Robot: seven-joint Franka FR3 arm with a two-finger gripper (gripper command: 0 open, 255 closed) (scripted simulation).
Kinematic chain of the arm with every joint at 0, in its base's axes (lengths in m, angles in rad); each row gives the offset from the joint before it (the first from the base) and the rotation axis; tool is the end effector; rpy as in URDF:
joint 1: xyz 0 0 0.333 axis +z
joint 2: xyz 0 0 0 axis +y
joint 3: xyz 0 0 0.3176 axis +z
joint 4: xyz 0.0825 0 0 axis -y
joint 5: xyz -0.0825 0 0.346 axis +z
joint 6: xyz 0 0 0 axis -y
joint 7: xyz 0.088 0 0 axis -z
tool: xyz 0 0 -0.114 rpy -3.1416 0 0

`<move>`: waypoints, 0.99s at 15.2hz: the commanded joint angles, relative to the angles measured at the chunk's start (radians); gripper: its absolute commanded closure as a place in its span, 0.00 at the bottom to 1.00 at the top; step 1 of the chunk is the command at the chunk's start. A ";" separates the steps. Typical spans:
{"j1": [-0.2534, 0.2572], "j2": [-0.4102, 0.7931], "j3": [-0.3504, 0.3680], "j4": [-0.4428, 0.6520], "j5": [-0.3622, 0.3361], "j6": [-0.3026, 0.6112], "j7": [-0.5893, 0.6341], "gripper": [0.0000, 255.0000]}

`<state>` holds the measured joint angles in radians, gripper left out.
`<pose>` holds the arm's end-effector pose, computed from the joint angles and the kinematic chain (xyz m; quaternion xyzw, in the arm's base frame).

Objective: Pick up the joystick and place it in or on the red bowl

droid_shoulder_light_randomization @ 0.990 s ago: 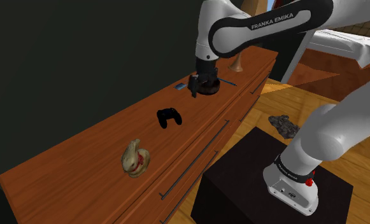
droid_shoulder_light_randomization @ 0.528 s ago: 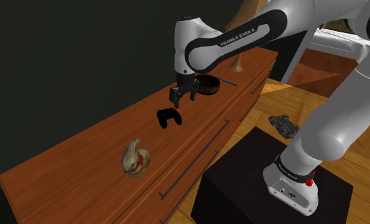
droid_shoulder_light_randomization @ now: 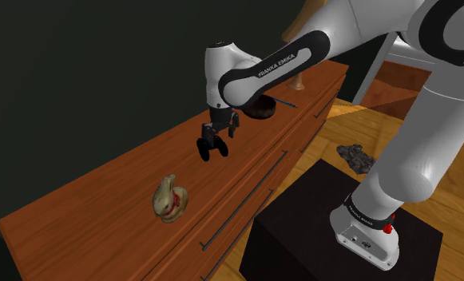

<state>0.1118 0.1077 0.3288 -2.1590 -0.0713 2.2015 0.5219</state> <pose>0.4678 0.2152 0.3648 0.9993 -0.0191 -0.0210 0.0231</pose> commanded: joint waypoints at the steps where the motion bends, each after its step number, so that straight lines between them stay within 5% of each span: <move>1: 0.000 0.016 -0.002 -0.009 -0.008 0.025 0.005 0.00; 10: 0.001 0.028 -0.003 -0.018 -0.014 0.045 0.009 0.00; 11: 0.001 0.028 -0.003 -0.018 -0.014 0.045 0.009 1.00; 15: 0.001 0.028 -0.003 -0.018 -0.014 0.045 0.009 1.00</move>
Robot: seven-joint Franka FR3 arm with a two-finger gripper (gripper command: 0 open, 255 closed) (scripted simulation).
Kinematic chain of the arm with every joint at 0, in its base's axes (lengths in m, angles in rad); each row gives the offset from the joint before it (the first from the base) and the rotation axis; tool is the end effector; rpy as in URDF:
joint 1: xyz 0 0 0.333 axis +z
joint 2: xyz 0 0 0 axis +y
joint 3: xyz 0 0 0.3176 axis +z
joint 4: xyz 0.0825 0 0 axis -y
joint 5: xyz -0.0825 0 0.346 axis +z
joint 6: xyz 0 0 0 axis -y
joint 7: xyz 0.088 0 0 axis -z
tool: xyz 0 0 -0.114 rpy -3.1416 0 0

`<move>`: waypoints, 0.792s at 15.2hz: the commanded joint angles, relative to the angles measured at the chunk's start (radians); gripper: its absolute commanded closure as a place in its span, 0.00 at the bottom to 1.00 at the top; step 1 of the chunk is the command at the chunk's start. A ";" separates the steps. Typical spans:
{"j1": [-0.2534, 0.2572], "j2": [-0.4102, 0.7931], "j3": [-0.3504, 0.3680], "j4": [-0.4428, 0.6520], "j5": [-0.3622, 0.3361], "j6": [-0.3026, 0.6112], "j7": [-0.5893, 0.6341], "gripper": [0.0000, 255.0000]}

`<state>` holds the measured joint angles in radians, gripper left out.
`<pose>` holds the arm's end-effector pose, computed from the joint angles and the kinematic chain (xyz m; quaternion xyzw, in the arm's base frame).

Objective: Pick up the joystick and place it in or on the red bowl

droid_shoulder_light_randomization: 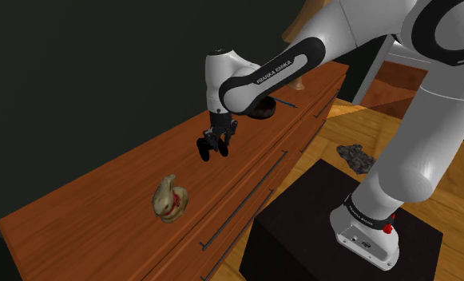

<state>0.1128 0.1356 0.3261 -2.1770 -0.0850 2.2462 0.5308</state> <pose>0.4690 0.2147 0.3476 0.9993 -0.0191 -0.0207 0.0230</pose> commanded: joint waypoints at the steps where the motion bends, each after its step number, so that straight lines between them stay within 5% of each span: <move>1: 0.000 0.000 0.000 0.000 0.000 0.000 0.000 1.00; 12: -0.004 -0.055 0.004 0.036 0.026 -0.087 -0.020 1.00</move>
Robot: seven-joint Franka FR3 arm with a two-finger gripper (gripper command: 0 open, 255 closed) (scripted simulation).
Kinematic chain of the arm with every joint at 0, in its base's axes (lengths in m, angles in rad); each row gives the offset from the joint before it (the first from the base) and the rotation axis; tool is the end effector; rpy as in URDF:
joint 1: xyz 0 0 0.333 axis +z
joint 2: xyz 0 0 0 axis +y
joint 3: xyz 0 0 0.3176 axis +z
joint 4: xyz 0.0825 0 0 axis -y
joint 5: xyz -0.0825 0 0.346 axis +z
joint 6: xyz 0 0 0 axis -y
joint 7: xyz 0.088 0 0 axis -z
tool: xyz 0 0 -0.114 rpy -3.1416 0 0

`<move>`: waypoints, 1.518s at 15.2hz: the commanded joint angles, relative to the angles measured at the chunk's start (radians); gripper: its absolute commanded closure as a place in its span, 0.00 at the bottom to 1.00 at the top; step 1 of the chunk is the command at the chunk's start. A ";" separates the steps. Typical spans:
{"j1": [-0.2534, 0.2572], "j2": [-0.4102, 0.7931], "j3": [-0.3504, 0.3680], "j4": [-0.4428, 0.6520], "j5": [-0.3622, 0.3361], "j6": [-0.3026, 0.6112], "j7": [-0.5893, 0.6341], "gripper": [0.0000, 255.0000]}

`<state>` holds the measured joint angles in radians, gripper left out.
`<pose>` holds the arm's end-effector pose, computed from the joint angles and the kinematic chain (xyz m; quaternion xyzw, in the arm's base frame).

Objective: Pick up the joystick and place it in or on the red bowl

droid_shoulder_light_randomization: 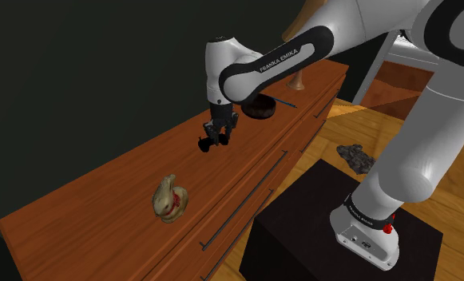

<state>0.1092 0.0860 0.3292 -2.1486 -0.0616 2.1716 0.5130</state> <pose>0.4667 0.2138 0.3772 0.9993 -0.0193 -0.0207 0.0230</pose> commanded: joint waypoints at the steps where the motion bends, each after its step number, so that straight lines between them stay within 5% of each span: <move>1: -0.001 -0.013 0.001 0.013 0.006 -0.025 -0.004 1.00; 23: -0.017 -0.121 -0.014 0.174 0.047 -0.287 -0.063 1.00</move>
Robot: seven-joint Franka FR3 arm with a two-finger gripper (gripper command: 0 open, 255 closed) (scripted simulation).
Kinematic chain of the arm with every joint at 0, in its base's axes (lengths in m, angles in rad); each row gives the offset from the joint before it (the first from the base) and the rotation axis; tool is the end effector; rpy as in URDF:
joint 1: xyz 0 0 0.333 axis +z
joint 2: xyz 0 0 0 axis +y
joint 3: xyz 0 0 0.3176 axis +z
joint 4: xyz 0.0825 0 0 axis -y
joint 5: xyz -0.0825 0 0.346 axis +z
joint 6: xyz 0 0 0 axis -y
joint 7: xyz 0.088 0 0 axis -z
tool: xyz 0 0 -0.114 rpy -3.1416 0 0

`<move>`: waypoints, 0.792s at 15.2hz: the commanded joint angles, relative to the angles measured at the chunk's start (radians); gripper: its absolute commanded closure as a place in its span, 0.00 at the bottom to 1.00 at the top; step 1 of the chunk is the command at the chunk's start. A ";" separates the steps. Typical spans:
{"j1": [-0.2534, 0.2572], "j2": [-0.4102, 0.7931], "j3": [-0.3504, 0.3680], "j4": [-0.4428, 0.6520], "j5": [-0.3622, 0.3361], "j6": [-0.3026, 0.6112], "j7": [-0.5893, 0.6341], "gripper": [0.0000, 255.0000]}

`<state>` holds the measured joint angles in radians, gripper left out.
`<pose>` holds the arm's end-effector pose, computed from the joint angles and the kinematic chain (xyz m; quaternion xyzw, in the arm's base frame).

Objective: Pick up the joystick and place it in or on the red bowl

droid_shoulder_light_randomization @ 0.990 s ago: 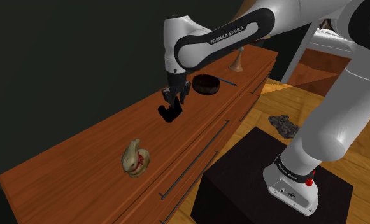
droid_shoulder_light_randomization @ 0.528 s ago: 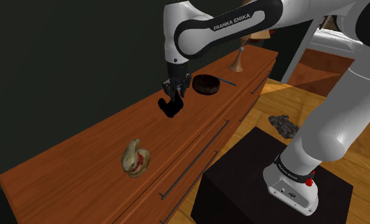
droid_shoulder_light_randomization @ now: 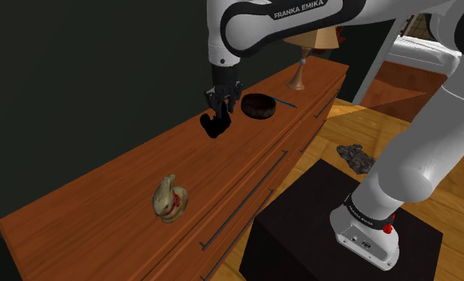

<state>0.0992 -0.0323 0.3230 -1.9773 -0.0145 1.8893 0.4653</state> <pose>0.4616 0.2077 0.4839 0.9993 -0.0193 -0.0208 0.0231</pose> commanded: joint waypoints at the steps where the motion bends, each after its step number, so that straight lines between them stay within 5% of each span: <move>1: -0.019 -0.011 -0.020 -0.006 0.000 -0.003 -0.040 1.00; 12: -0.145 -0.027 -0.162 -0.024 -0.018 0.006 -0.301 1.00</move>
<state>-0.0353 -0.0667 0.1732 -2.0060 -0.0287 1.8916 0.1871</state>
